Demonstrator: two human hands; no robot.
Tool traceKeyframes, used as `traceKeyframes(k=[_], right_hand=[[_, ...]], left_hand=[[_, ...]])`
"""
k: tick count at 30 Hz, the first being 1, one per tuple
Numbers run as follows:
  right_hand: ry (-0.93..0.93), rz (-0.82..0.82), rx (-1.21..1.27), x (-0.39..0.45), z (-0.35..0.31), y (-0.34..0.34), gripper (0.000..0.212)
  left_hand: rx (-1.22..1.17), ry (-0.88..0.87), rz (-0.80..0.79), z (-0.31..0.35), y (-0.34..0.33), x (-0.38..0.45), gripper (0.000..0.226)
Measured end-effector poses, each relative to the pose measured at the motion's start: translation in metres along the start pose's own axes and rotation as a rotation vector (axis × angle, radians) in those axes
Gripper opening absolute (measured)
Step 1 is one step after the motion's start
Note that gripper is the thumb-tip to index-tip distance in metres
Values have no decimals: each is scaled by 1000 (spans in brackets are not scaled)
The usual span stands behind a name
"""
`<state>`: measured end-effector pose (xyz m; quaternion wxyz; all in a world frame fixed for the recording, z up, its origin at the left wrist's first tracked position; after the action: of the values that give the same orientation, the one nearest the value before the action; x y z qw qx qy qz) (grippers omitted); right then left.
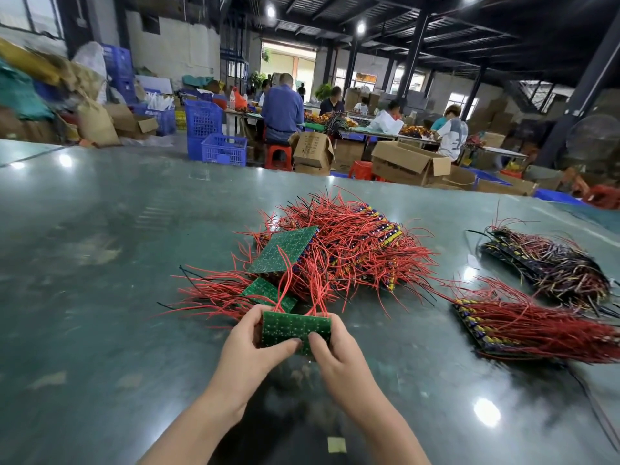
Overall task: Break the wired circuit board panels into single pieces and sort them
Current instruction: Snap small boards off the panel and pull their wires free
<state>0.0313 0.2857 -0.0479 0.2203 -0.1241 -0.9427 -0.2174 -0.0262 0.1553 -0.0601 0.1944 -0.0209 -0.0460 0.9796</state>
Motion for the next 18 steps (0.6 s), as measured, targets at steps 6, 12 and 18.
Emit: traceKeyframes(k=[6,12,18], right_hand=[[-3,-23,-62,-1,-1,-3,12],[-62,-3,-140,-4,5,-11,8],[-109,89,-61,-1,2,-13,19]], left_hand=[[13,7,57,-5,-4,-3,32],[66,-20,192,-13,-3,-4,32],[80,-64,203,-8,-3,-4,30]])
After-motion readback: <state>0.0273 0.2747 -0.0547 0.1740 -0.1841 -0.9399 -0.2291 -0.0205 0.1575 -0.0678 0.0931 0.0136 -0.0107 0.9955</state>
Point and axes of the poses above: each hand's wrist, its own x-axis towards the middle knuckle, its own y-axis out of the back of the hand, z = x × y, the point moved 3 cm from there along x, towards the middle knuckle, and after that the axes turned 12 degrees about y, right-handed, at the moved point
